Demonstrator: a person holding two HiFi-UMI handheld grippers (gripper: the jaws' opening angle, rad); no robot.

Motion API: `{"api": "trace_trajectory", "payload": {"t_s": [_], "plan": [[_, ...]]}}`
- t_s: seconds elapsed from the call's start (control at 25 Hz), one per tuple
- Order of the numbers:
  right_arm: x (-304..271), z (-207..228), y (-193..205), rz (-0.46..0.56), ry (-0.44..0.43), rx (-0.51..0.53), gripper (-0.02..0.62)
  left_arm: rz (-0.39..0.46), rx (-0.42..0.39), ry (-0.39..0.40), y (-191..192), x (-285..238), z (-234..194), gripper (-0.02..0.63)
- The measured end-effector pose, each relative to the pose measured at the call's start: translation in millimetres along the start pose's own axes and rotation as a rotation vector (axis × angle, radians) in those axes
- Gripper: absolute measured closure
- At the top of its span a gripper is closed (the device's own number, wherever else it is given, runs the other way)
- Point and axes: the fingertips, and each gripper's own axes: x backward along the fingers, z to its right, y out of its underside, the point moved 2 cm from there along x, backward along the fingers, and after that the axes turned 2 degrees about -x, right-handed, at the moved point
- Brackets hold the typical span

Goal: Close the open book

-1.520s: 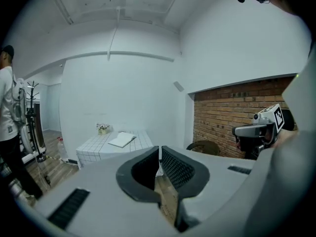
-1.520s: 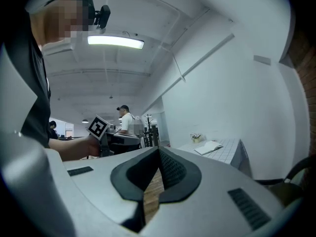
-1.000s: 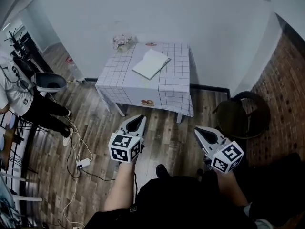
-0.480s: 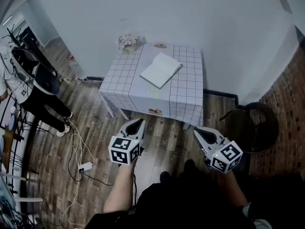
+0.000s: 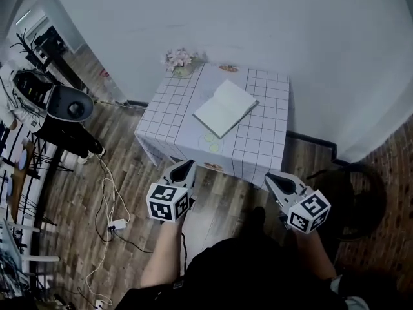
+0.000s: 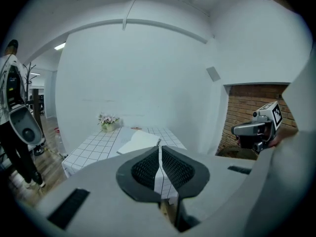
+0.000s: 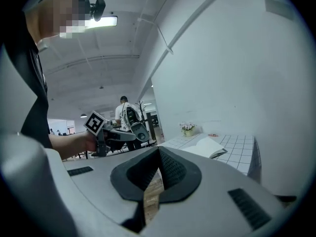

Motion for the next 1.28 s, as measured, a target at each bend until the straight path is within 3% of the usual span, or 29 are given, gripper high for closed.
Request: {"api": "trace_trajectory", "payload": {"t_s": [0.32,0.48,0.92,1.28], "plan": [[-22.0,115.2,-31.0,-0.031,-0.073,0.015,0.592,-0.009,0.003,-0.032,-53.4,-99.6,17.3,0.58],[-28.8,150.4,-29.7,-0.063,-0.103,0.007,0.591,-0.026,0.0,-0.026,-58.5,-134.5,34.2,0.58],[-73.4,179.4,-25.3,-0.134,-0.16,-0.003,0.592,-0.05,0.039,-0.056,-51.2,-180.5,5.6,0.58],[-173.7,180.0,-45.5,-0.236,-0.227,0.062,0.592,-0.037,0.168,-0.107,-33.6,-208.0,-85.9,0.58]]}}
